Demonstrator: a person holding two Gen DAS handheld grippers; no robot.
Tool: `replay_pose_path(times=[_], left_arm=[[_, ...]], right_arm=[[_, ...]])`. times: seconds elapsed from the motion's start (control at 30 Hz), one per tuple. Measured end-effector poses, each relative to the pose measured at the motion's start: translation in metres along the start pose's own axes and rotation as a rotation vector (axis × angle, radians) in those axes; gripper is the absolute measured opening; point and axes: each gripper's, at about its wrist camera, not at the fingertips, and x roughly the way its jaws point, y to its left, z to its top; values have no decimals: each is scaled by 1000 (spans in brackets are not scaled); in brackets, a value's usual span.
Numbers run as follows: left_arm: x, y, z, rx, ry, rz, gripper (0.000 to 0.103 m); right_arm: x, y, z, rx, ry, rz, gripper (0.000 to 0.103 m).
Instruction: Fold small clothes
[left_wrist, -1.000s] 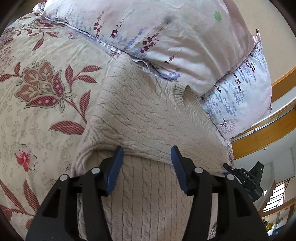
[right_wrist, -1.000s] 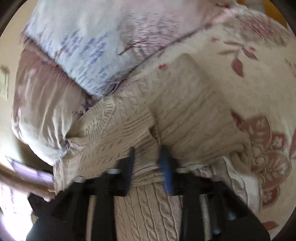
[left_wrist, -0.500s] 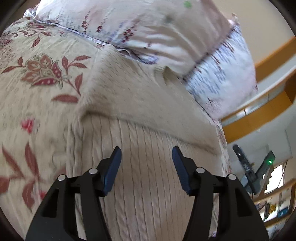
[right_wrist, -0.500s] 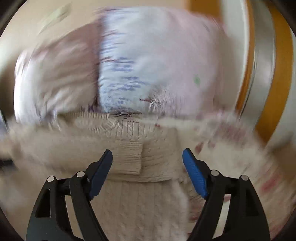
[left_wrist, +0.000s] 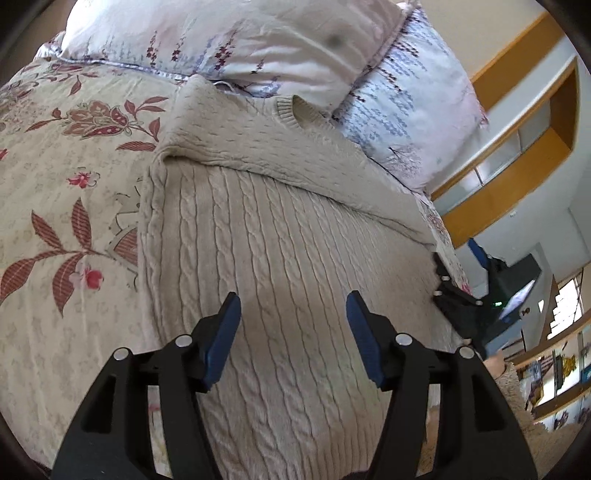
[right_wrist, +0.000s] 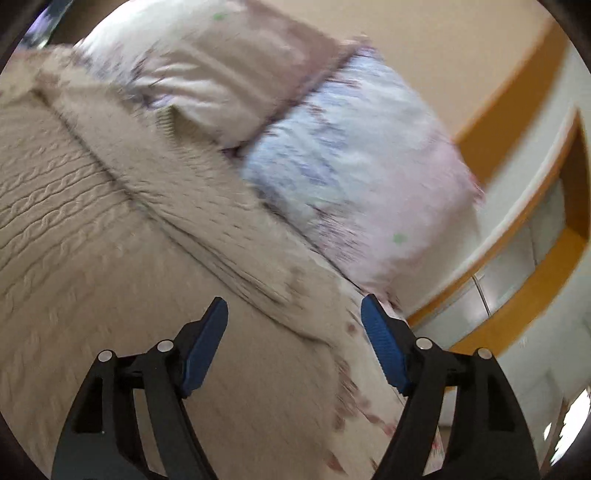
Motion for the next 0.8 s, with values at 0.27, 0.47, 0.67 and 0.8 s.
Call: replay_pose_path(times=[0.27,0.47,0.67,0.8], left_arm=[[-23,-5,-29,103,-32,19,62],[-41,7,-54,69,-44,44,63],[-60,16,-79,22,-76,21,63],[-70,19,-95,-1,-81,-4,60]], right_arm=[[-51,-93,-72,331,123,48,92],[-57,-107,-124,649,280,458,91],[-45,-102,-154,870,347,665,60],[-52,-96,-154,884,346,705,48]])
